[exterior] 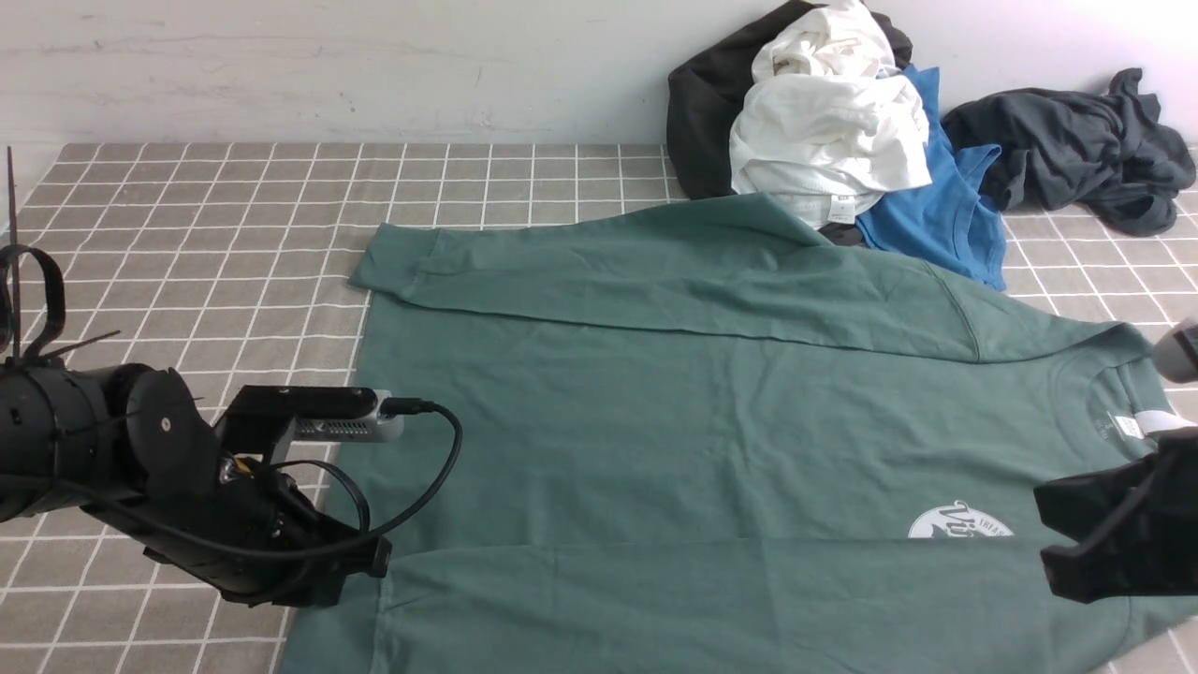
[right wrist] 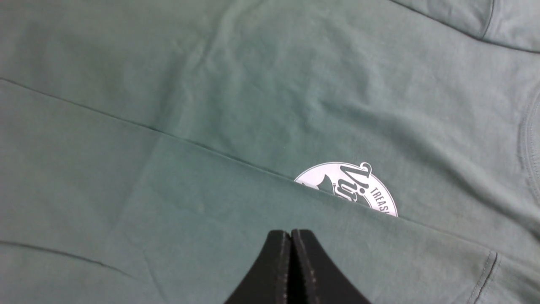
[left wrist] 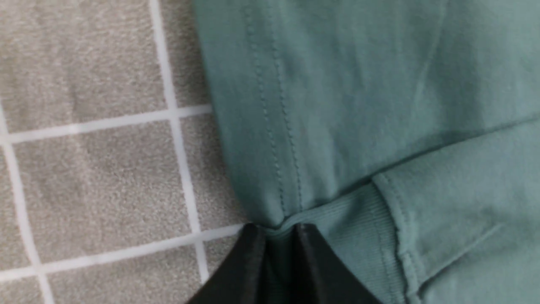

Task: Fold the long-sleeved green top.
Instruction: Use the left arm to clamp the cuff closest to it, then use the left arm to drag and place the cuff at the centered position on the left edge of the fabric

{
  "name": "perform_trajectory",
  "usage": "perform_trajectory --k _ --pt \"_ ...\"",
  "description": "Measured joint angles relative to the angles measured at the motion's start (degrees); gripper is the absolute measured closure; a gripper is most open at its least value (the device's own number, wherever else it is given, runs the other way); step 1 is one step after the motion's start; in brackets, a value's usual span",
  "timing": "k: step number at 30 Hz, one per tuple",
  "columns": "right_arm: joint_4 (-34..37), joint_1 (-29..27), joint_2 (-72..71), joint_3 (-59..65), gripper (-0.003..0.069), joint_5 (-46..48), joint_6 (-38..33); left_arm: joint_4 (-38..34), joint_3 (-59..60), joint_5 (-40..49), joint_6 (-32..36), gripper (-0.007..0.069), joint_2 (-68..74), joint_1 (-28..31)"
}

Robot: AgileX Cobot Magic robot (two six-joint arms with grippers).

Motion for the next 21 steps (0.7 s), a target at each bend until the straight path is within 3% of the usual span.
perform_trajectory --k 8,21 --pt "0.07 0.00 0.00 0.00 0.0673 -0.07 0.00 2.27 -2.97 2.47 1.00 0.0599 -3.10 -3.67" --pt "0.07 0.00 0.00 0.00 0.0673 -0.07 -0.38 7.00 -14.02 19.60 -2.61 0.0599 -4.91 -4.91"
